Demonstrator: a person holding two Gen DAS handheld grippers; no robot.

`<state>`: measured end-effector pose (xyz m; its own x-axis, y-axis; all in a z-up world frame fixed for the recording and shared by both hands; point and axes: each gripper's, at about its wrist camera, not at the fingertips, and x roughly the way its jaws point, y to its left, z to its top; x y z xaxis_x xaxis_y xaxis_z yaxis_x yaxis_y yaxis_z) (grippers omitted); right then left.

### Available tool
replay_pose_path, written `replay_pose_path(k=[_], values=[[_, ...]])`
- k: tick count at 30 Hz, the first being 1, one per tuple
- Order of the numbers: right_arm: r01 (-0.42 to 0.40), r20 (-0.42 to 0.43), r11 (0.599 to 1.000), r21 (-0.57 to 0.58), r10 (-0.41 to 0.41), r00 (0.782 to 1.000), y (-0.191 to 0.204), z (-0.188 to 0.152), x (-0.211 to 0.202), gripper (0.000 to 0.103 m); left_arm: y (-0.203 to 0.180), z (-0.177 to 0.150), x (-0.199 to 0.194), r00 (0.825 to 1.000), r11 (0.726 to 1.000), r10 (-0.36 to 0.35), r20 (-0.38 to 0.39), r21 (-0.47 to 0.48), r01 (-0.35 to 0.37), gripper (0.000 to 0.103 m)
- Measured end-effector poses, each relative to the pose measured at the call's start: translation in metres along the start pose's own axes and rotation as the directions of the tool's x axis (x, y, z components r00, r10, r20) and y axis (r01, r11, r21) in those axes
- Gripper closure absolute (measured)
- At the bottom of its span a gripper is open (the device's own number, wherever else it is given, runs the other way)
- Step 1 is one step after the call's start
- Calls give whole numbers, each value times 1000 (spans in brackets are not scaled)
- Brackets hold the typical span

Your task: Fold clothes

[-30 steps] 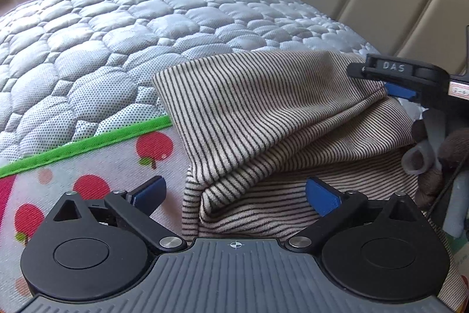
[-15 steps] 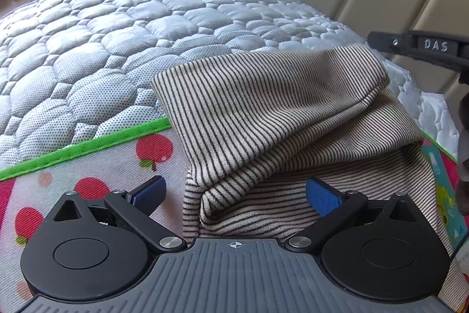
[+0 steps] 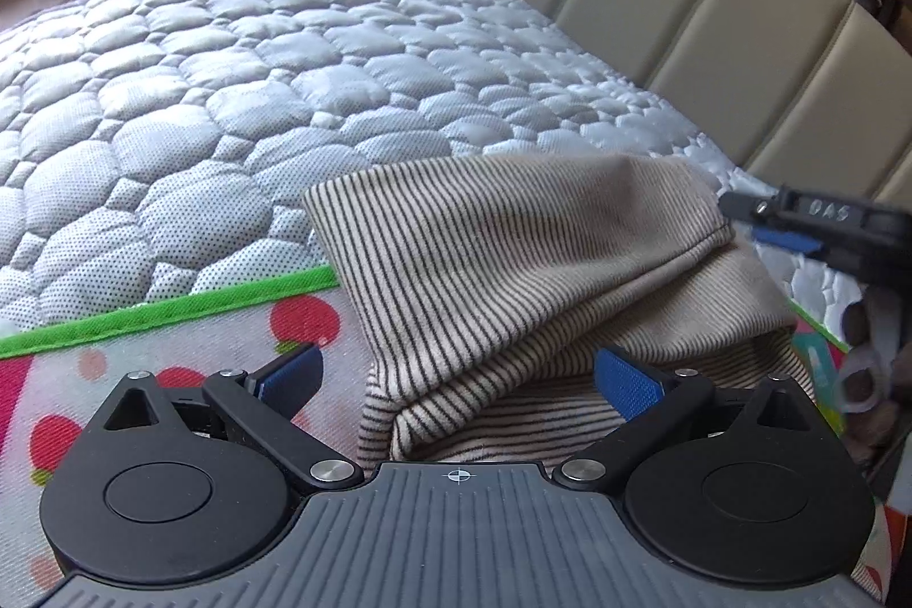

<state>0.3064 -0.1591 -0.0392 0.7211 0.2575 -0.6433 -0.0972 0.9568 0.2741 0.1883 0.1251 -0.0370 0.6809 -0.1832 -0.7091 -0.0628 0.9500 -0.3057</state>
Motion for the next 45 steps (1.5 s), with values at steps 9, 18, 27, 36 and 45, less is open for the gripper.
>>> replay_pose_path(k=[9,18,27,36,45], values=[[-28,68,1000,-5,28,997,11,7,10,91,11,3,2,999,999,-11,35,-51,13,0],[37,99,999,-13,-36,994,-24,-28,-52,92,11,5,-5,995,995,-62,73,-67,67,0],[116,144,964,-241,-83,986,-8,-31,-36,92,-7,-2,-13,966,974,-226,122,8,227,0],[202,98,901,-385,-178,979,-11,-41,-9,62,-14,-10,9,980,980,-193,42,52,191,0],[164,22,963,-212,-164,986,-31,-27,-27,24,-15,-11,9,987,985,-161,22,74,159,0]])
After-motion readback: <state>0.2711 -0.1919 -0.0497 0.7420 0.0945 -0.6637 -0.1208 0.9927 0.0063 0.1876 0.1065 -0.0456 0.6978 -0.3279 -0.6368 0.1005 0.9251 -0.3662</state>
